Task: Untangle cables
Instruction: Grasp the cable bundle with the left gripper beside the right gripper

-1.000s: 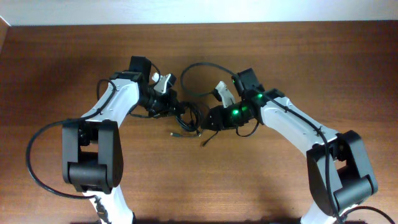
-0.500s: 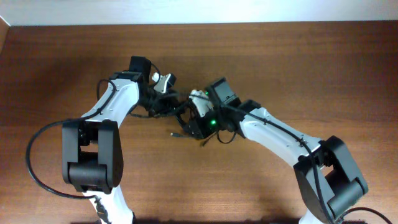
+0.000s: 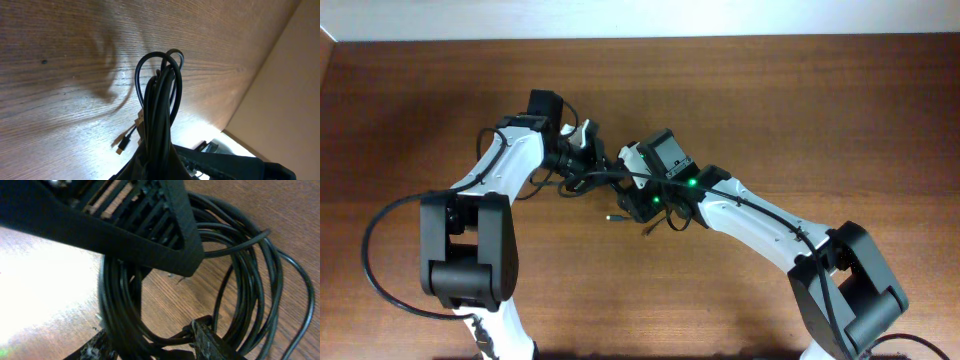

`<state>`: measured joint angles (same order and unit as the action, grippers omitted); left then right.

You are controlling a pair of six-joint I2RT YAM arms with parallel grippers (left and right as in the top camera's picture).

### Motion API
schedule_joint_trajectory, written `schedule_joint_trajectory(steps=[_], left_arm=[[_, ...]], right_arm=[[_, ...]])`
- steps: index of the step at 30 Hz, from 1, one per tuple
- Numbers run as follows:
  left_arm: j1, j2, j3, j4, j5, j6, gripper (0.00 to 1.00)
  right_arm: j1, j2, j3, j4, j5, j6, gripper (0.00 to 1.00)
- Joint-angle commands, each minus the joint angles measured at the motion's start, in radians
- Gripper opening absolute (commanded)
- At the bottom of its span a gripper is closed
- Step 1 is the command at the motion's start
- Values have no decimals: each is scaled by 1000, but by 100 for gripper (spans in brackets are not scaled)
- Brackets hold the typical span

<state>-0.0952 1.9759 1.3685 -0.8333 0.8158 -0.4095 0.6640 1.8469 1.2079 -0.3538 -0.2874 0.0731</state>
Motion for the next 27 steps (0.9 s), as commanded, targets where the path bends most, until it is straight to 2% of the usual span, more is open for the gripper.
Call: schedule_joint_trajectory(steps=[1, 8, 9, 12, 15, 17, 18, 19, 21, 23, 27], left_arm=[[4, 8, -6, 1, 69, -24, 0], [4, 8, -6, -6, 80, -24, 0], [4, 8, -6, -5, 79, -24, 9], [6, 8, -6, 30, 75, -11, 54], [6, 8, -6, 46, 75, 144, 65], [6, 8, -6, 55, 75, 284, 65], [6, 8, -6, 54, 75, 311, 65], [6, 8, -6, 53, 75, 314, 66], [6, 8, -6, 53, 75, 314, 75], [6, 8, -6, 53, 75, 314, 79], [6, 8, -6, 44, 80, 314, 82]], right_arm=[[3, -9, 6, 3, 68, -18, 42], [2, -9, 6, 3, 74, -14, 8], [2, -11, 6, 3, 53, -13, 6], [-13, -39, 6, 3, -114, 22, 5], [-101, -64, 6, -28, -359, 149, 4], [-186, -58, 6, -99, -558, 169, 4], [-200, -57, 6, -126, -578, 169, 4], [-208, -55, 6, -149, -585, 168, 4], [-201, -54, 1, -159, -589, 167, 4], [-189, -54, 1, -153, -596, 168, 4], [-160, -54, 1, -137, -590, 168, 4]])
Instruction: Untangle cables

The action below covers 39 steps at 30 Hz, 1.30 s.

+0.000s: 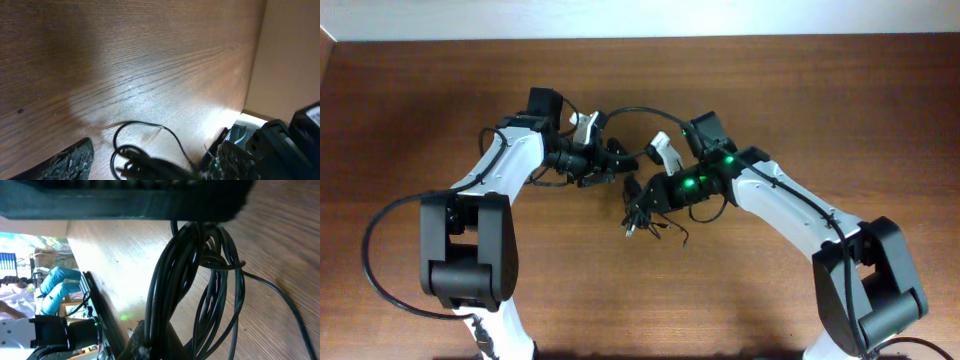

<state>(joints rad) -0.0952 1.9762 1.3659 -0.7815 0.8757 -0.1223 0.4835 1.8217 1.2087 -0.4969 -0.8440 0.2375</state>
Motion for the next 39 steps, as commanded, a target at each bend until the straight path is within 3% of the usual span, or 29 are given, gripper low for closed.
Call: schedule_joint_trajectory(steps=[1, 5, 11, 13, 15, 17, 21, 23, 26, 29, 32, 39], left_arm=[[6, 8, -4, -13, 20, 26, 82], [6, 8, -4, -18, 26, 26, 80], [5, 8, -4, -20, 26, 26, 80], [1, 8, -4, -20, 26, 26, 67], [-8, 8, -4, -20, 26, 26, 37], [-8, 8, -4, -20, 5, 27, 15], [-8, 8, -4, -16, -97, 27, 1], [-7, 8, -4, -16, -98, 66, 0], [-7, 8, -4, -15, -87, 100, 0], [-7, 8, -4, -16, 62, 230, 1], [-7, 8, -4, -16, 97, 246, 2], [-7, 8, -4, -36, 288, 311, 2]], right_arm=[[25, -29, 0, 6, -2, 5, 4], [29, -29, 0, 60, 202, 8, 4], [60, -29, 0, 170, 213, 7, 6], [82, -29, 0, 168, 232, 3, 7], [106, -29, 0, 168, 317, 3, 7], [111, -29, 0, 164, 326, 3, 8], [111, -33, 2, 156, 325, -31, 27], [110, -64, 2, 127, 326, -74, 34], [92, -68, 2, 118, 326, -73, 36], [57, -65, 1, 63, 335, -73, 36], [27, -65, 1, -21, 406, -73, 36], [20, -63, -4, -23, 388, -76, 37]])
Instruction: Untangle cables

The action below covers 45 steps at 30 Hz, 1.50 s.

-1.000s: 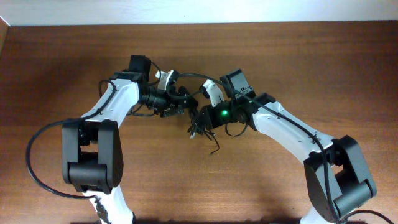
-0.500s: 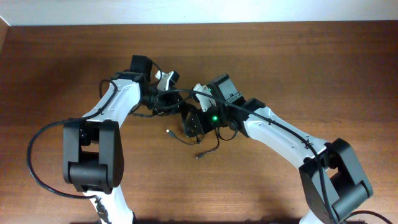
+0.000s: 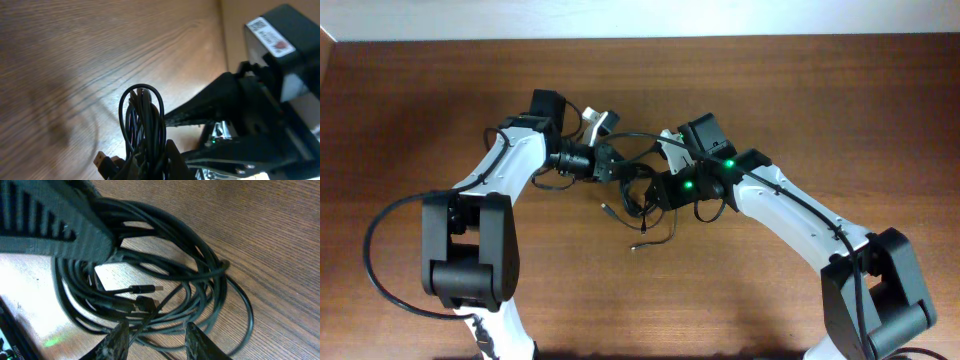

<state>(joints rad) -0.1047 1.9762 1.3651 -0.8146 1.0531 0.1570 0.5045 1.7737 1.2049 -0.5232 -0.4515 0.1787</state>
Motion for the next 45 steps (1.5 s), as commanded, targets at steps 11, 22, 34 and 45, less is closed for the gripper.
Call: schedule_joint_trajectory(steps=[11, 22, 34, 45], left_arm=[[2, 8, -3, -2, 164, -143, 0], [2, 8, -3, -24, 253, -146, 0], [3, 8, -3, -31, 199, -145, 0], [2, 8, -3, 3, -141, -146, 0]], right_arm=[[2, -15, -1, 3, -205, -132, 38], [60, 15, -23, 90, -134, -175, 43], [24, -10, -23, 157, -158, -92, 4], [17, -148, -23, 45, -56, -15, 4]])
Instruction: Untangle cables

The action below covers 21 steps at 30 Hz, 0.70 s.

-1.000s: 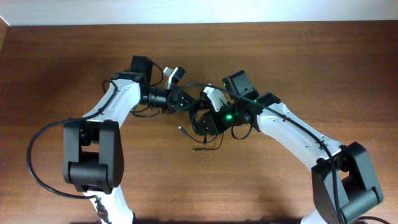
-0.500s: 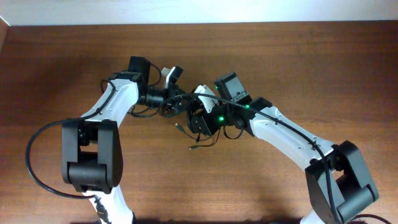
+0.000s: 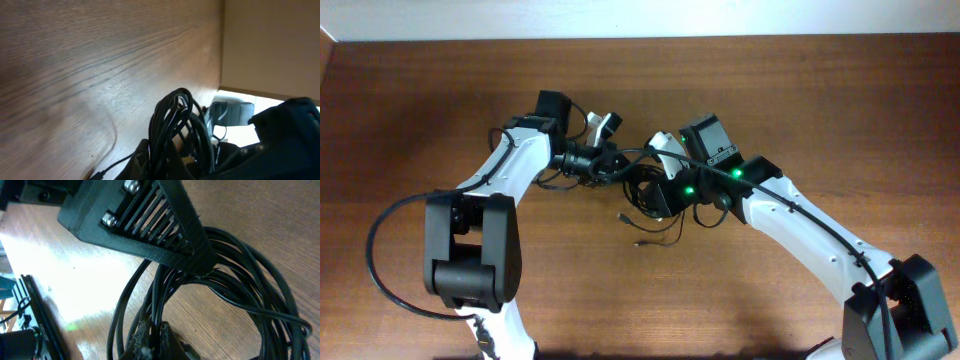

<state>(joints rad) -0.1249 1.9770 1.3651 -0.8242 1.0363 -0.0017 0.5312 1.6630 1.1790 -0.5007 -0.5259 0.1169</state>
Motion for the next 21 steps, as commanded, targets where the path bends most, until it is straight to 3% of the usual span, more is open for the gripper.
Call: schedule_joint_trajectory(steps=[1, 6, 9, 14, 18, 21], left_arm=[[23, 7, -3, 12, -144, 13, 2], [23, 7, -3, 11, -130, 13, 8], [23, 7, -3, 11, -78, 17, 12], [23, 7, -3, 11, -80, 29, 11], [23, 7, -3, 11, -79, 28, 12], [23, 7, -3, 11, -80, 27, 13]], right_arm=[[-10, -37, 3, 51, 26, 63, 4], [-3, -33, 3, 178, 82, 102, 4], [27, -2, 2, 183, 188, 101, 4], [53, 63, 2, 146, 190, 102, 4], [53, 67, -3, 32, 190, 102, 17], [53, 76, -3, 28, 182, 102, 37]])
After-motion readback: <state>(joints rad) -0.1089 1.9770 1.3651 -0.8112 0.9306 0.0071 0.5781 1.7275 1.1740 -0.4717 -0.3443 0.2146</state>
